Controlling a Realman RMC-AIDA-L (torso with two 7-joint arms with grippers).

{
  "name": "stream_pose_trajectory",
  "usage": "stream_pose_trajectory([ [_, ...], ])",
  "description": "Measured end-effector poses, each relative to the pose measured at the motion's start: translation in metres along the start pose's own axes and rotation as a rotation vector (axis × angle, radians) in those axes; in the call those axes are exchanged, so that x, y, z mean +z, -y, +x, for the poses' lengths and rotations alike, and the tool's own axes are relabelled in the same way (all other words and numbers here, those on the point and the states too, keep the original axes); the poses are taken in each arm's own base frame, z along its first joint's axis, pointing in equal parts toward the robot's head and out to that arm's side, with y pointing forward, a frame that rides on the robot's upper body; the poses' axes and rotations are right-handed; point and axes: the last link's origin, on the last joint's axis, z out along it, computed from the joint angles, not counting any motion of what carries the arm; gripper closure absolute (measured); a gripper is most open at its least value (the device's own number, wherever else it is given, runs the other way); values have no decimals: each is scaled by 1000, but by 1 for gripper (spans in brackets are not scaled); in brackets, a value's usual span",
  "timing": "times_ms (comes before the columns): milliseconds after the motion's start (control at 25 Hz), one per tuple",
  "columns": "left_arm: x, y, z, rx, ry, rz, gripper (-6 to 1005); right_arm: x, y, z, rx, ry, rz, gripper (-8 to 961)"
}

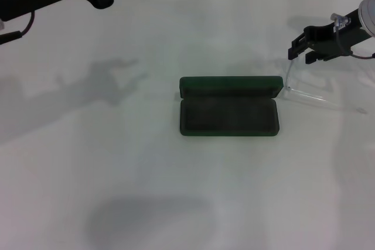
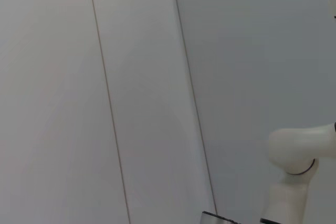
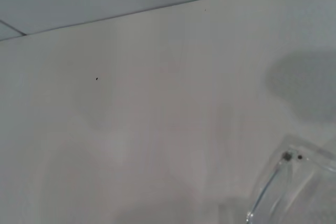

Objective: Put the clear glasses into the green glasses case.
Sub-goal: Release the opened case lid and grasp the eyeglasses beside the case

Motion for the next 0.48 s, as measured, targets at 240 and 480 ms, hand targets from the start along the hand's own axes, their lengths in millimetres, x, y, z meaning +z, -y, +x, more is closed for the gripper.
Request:
stream_pose_trajectory([
  [240,-2,0,-1,-7,-4,6,665,0,0,0,0,-2,1,554],
  [480,-5,-1,-2,-14,-5,15,668,0,2,3,1,-11,1,639],
])
